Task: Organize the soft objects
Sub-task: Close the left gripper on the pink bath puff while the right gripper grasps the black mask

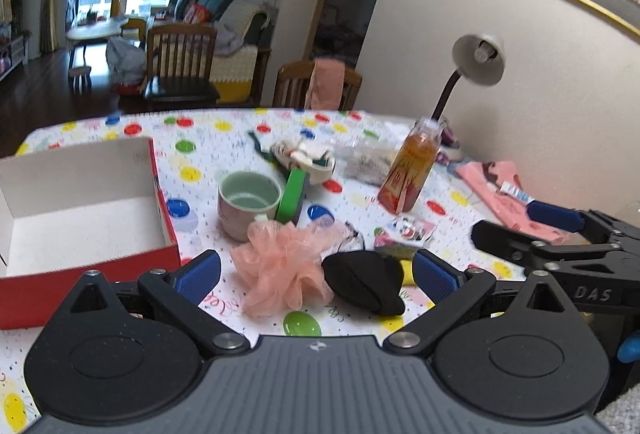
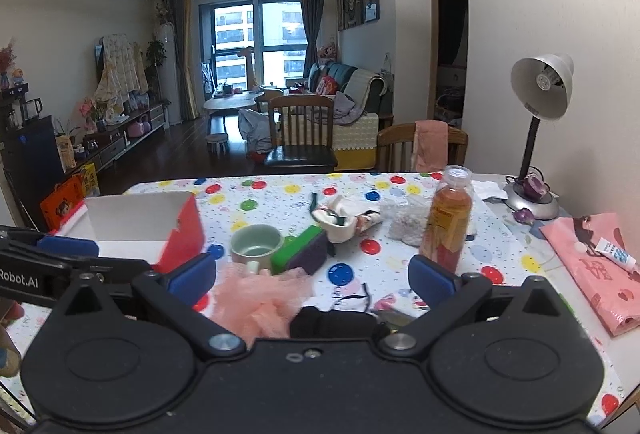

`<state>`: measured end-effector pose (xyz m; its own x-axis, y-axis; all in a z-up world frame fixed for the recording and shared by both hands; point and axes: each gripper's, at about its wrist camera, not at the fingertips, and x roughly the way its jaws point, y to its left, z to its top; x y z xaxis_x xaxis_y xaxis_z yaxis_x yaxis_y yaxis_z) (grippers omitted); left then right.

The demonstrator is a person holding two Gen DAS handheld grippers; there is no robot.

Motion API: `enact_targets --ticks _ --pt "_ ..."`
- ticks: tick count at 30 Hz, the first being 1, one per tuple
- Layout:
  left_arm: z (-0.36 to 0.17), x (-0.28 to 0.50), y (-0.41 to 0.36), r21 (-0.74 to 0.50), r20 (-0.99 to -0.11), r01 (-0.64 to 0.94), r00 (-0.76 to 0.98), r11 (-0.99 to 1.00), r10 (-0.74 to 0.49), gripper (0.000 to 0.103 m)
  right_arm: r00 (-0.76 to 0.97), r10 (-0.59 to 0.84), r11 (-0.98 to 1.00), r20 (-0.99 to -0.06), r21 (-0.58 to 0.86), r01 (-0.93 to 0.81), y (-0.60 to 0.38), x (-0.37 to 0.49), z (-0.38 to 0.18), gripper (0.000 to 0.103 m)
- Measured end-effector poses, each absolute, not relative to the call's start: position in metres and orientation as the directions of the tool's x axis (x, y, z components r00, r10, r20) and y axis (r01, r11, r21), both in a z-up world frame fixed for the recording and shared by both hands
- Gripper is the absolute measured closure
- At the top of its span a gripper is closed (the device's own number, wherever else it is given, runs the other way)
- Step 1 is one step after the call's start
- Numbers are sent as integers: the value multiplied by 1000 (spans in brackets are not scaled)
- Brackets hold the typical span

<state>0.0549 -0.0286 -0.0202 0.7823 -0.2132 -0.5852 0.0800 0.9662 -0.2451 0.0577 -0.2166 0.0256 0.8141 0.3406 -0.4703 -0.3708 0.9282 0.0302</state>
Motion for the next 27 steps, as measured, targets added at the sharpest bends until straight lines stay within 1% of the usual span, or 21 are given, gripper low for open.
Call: enact_targets --ticks 4,8,14,21,27 --pt "-33 75 -35 -256 -617 71 756 964 -219 0 798 328 930 -505 28 -365 -232 74 13 1" --pt "-47 93 -44 -212 -647 55 741 976 -182 0 771 328 924 -546 17 -381 -244 90 -2 2" --pt "-68 122 -59 -145 -687 40 715 989 -130 0 699 388 867 -601 -21 -498 -248 110 -30 2" --pt "-99 150 -68 -117 -734 0 674 993 -86 0 603 422 796 -677 -42 -603 -239 135 -68 5" --pt "-124 170 -71 -83 -775 -40 631 996 -40 0 537 452 733 -713 -47 -679 -225 146 -96 7"
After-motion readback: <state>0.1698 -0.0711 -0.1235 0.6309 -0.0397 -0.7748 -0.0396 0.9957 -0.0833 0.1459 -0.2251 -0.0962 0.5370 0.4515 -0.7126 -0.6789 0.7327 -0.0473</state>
